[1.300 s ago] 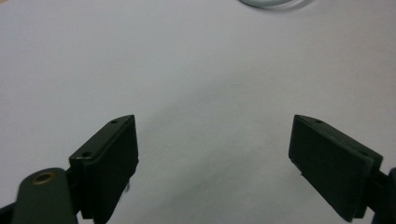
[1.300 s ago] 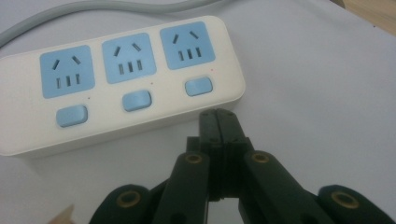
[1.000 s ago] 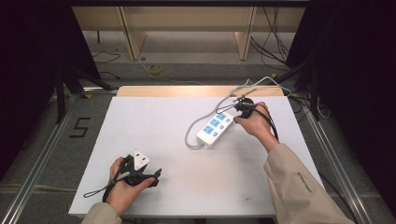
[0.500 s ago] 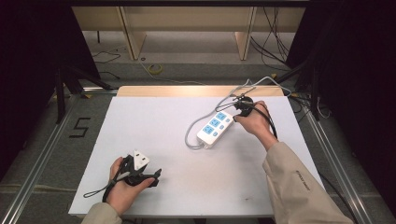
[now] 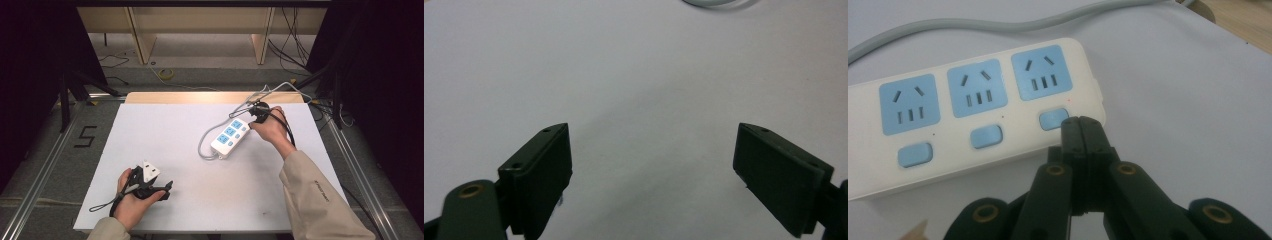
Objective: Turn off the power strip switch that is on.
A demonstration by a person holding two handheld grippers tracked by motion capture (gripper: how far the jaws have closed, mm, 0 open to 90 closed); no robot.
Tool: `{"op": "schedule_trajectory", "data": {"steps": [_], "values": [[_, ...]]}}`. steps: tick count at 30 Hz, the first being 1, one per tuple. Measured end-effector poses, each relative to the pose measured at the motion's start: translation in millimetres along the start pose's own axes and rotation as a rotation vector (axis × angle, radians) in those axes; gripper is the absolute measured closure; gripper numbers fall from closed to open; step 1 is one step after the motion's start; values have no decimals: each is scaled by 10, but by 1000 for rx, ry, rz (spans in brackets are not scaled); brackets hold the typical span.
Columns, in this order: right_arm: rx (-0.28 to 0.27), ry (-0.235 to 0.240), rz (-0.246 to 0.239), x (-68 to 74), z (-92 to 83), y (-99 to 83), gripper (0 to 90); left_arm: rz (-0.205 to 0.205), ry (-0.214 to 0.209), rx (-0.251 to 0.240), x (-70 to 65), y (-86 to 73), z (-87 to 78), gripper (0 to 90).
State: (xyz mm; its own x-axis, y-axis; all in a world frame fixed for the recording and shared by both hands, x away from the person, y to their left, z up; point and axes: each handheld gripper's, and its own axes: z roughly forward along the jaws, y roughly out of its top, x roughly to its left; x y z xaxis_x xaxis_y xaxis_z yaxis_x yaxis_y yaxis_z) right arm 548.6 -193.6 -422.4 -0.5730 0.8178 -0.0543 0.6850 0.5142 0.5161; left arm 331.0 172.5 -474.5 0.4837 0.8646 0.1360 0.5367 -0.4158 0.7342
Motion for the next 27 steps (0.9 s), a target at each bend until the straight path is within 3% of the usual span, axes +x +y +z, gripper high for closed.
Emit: {"op": "schedule_trajectory", "data": {"steps": [27], "values": [[18,-1,3,2,127,51,900,2,0,-2,-2,0,0,155]]}}
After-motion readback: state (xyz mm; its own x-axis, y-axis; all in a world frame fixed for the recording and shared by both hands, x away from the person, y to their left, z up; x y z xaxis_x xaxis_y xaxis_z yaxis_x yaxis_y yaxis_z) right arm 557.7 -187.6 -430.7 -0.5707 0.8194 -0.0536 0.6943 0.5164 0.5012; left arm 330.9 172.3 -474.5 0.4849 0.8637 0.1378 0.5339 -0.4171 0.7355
